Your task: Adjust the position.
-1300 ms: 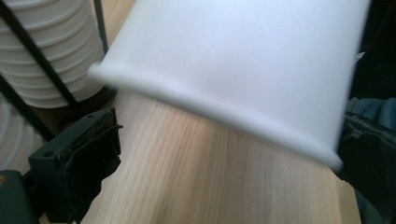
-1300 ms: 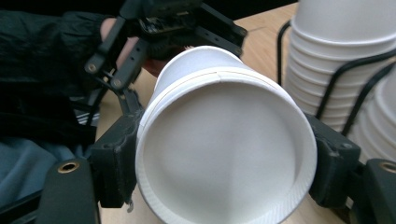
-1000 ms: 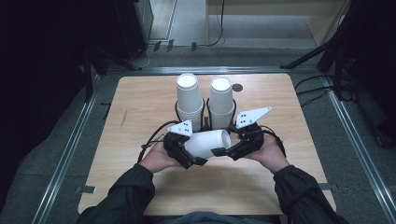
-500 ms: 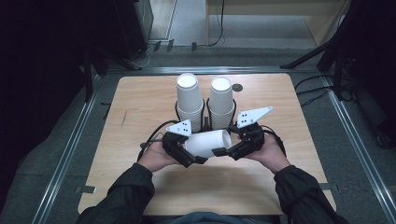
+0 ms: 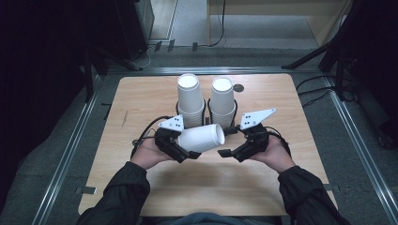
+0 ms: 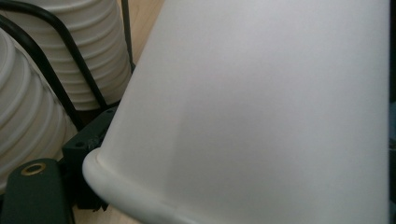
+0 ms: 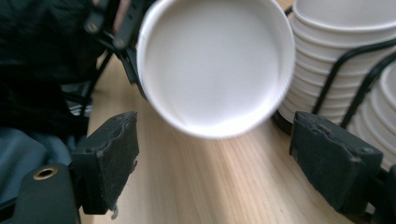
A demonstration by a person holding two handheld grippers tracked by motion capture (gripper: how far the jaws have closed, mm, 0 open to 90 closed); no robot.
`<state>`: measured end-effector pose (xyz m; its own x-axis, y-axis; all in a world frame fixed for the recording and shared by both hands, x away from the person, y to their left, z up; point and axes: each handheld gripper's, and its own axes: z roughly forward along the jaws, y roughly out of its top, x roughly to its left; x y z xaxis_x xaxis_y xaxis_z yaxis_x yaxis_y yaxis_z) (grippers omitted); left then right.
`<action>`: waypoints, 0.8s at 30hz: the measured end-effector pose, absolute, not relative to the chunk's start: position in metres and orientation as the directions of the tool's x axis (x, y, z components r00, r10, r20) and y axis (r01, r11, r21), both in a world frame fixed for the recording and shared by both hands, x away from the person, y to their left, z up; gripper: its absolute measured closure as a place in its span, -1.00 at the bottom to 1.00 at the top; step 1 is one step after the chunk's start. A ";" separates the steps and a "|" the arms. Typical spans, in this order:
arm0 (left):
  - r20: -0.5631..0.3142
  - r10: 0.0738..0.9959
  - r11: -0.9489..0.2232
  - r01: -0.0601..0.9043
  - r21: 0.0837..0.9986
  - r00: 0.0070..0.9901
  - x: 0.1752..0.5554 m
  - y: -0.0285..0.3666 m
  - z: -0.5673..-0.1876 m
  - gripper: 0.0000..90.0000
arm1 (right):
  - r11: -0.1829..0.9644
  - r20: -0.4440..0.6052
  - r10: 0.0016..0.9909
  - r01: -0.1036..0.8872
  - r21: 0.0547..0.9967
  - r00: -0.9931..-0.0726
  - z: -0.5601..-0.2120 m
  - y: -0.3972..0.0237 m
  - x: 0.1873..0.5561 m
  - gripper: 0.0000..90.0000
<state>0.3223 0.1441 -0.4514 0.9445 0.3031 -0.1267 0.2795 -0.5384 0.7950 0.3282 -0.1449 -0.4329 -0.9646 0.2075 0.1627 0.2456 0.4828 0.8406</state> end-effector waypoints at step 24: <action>-0.162 0.338 -0.683 0.360 0.636 0.927 0.332 0.141 -0.463 -0.77 | 0.578 0.122 0.223 0.232 0.782 -0.967 -0.446 -0.144 0.329 -0.63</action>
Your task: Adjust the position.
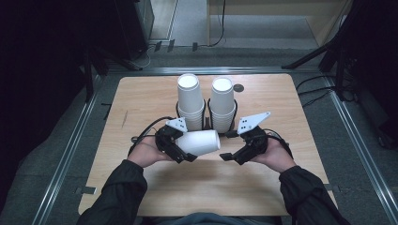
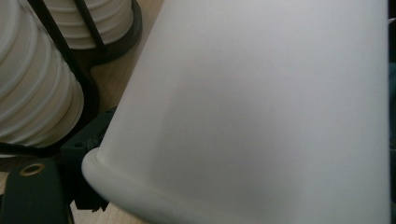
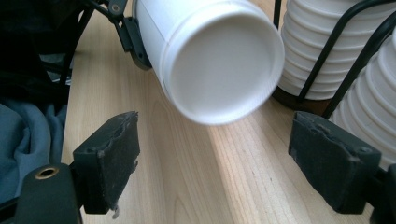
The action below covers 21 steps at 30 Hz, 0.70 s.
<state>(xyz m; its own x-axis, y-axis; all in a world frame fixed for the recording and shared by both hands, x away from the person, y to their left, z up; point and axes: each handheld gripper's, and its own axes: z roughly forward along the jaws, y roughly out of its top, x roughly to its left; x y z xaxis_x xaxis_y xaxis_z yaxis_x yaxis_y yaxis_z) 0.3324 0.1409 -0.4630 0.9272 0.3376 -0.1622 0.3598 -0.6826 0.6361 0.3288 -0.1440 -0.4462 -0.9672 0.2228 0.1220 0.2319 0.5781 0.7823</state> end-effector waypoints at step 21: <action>-0.152 0.244 -0.791 0.287 0.541 0.958 0.325 0.105 -0.476 -0.78 | 0.705 0.084 0.115 0.141 0.695 -0.990 -0.461 -0.110 0.325 -0.61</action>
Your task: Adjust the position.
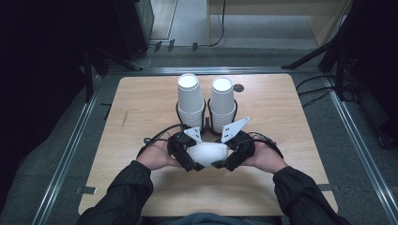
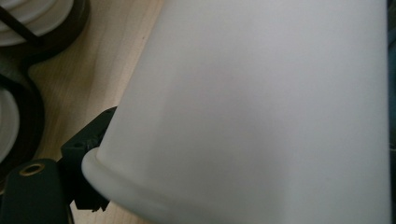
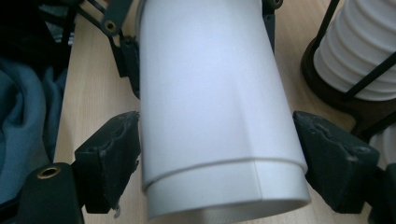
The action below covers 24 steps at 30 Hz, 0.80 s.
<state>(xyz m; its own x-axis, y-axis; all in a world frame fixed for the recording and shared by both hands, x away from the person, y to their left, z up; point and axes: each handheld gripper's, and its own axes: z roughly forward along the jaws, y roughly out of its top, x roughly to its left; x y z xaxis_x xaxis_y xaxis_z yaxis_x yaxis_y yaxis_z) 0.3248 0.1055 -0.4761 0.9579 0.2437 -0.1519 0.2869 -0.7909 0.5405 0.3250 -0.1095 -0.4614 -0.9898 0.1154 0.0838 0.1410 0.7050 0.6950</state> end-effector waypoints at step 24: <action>-0.162 0.268 -0.744 0.311 0.592 0.950 0.326 0.112 -0.468 -1.00 | 0.680 0.089 0.103 0.135 0.720 -0.991 -0.457 -0.117 0.328 -0.49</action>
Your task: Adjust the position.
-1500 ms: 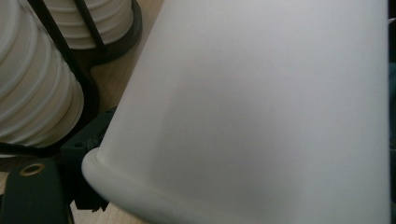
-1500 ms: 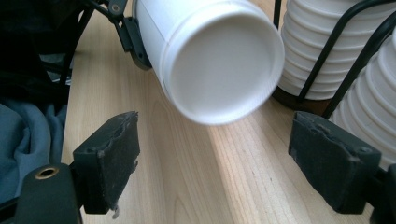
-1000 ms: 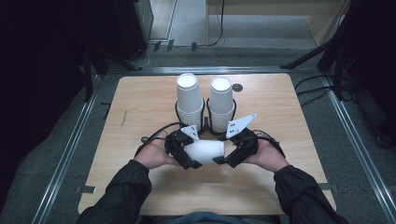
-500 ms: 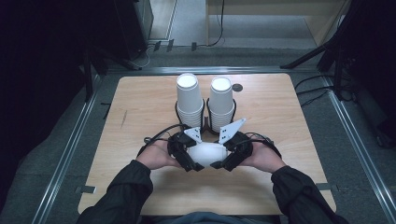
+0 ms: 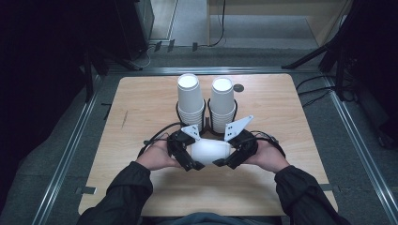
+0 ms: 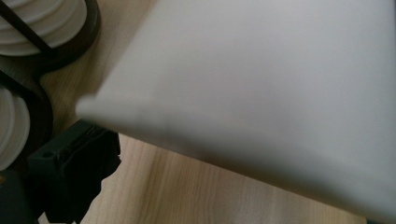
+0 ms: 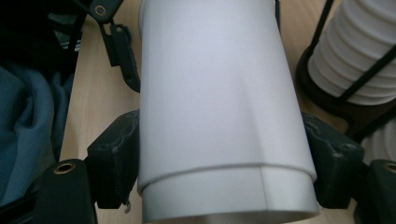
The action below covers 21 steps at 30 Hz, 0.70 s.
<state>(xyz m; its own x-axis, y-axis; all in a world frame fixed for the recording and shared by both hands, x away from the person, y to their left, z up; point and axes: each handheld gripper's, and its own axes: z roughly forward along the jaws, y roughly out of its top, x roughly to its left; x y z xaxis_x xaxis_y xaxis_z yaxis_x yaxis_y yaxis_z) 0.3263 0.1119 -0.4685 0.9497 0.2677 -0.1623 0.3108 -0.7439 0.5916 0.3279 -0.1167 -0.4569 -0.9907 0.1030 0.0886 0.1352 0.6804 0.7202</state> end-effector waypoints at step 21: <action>-0.238 0.334 -0.566 0.396 0.723 0.912 0.329 0.142 -0.451 -1.00 | 0.531 0.115 0.186 0.199 0.823 -0.976 -0.442 -0.150 0.335 -0.50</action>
